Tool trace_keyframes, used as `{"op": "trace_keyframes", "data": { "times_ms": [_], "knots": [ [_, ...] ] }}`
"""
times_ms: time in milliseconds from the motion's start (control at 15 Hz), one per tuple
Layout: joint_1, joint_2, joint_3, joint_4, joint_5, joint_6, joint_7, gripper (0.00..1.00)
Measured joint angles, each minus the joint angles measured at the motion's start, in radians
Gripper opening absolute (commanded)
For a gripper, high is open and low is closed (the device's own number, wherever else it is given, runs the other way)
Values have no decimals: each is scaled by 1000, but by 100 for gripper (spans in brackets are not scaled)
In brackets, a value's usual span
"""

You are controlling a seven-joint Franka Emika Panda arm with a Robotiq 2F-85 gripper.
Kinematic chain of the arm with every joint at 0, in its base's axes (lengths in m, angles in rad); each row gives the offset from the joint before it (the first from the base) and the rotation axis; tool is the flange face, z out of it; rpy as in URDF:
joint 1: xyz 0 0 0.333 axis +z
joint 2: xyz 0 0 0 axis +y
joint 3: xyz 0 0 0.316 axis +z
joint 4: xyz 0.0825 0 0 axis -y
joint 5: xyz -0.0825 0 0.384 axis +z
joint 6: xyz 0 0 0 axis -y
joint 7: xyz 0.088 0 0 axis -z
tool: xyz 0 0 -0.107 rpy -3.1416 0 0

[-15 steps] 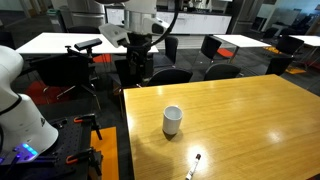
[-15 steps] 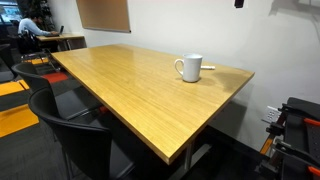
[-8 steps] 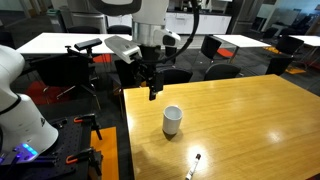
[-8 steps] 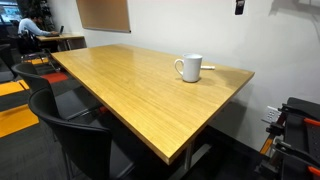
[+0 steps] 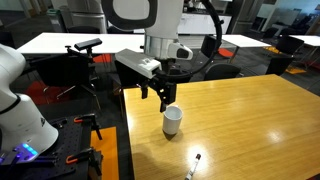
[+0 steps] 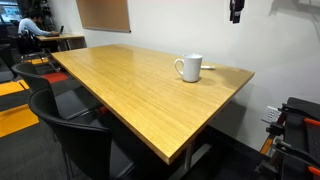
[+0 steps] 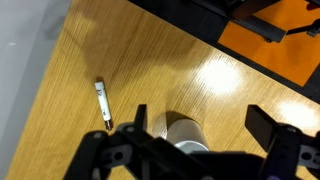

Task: Put the black marker in the grey mug

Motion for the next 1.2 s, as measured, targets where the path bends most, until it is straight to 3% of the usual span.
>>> {"op": "trace_keyframes", "data": {
  "times_ms": [1200],
  "knots": [
    [-121,225,-21,126,15,103,-209,100]
  ]
}}
